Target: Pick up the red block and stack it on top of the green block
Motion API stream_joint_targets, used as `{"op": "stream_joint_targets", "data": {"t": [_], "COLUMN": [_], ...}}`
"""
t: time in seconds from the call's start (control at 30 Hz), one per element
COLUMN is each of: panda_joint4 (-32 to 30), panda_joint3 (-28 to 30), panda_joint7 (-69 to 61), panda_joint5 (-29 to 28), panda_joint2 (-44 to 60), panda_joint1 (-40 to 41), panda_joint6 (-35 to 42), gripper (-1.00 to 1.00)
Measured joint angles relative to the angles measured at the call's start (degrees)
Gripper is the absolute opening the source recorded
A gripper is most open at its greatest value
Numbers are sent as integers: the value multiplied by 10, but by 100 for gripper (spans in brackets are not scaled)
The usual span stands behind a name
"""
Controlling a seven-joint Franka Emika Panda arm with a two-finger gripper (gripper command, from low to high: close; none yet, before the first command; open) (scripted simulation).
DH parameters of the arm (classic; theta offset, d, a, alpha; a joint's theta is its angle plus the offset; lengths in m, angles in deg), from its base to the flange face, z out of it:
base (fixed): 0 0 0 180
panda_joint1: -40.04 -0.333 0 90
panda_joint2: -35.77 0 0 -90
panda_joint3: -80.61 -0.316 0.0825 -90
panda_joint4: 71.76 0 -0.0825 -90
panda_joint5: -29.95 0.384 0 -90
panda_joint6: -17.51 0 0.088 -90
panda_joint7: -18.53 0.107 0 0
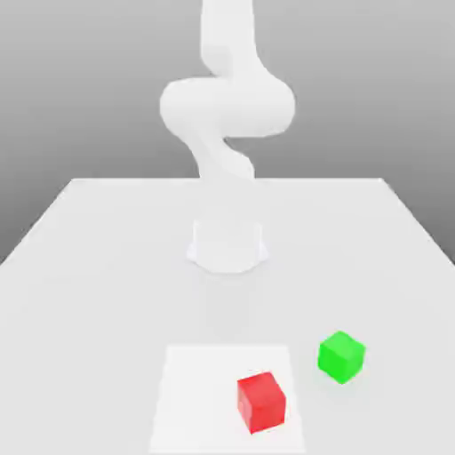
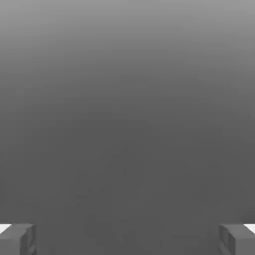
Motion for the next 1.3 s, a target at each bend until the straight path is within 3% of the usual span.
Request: {"op": "stream_joint_targets", "data": {"t": [0.73, 0.93, 0.97, 1.17, 1.3], "panda_joint4": [-142, -134, -133, -132, -141], "panda_joint3": [-1, -1, -1, -1, -2], "panda_joint7": [-134, -141, -141, -140, -139], "panda_joint5": [2, 2, 2, 1, 0], "panda_joint2": [460, 585, 596, 601, 543], "panda_joint1": [-51, -52, -52, -52, -51], "panda_joint6": [-209, -306, -315, -319, -270], "gripper": [0, 0, -100, -100, -100]}}
